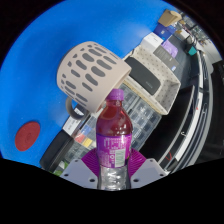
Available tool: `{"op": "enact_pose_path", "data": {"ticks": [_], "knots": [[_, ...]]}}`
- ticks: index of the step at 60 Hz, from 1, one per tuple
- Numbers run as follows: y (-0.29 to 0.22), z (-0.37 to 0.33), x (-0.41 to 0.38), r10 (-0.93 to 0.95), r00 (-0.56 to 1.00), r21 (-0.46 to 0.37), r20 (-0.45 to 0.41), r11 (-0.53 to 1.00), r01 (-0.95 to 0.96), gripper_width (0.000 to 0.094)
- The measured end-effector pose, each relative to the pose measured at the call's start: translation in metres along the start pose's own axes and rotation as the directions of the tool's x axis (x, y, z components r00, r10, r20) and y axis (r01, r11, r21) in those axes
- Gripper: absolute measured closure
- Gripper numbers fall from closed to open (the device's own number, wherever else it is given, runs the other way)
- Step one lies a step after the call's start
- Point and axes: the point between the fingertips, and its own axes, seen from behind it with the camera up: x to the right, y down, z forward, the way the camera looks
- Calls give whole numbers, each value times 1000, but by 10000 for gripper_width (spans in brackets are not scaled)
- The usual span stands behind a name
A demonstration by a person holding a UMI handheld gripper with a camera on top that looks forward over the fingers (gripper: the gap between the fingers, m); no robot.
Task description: Pour water
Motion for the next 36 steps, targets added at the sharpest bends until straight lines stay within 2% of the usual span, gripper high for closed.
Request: {"op": "enact_pose_path", "data": {"ticks": [12,18,22,28,29,36], "knots": [[1,-5,-3,69,997,-1,14,998,-69,606],[12,-8,-5,218,975,-18,35,976,-217,609],[22,-12,-6,385,921,-49,57,923,-383,606],[31,-23,-12,691,719,-116,72,722,-682,607],[37,-23,-10,739,667,-107,96,674,-731,606],[41,-32,-8,974,212,-158,84,223,-962,587]]}}
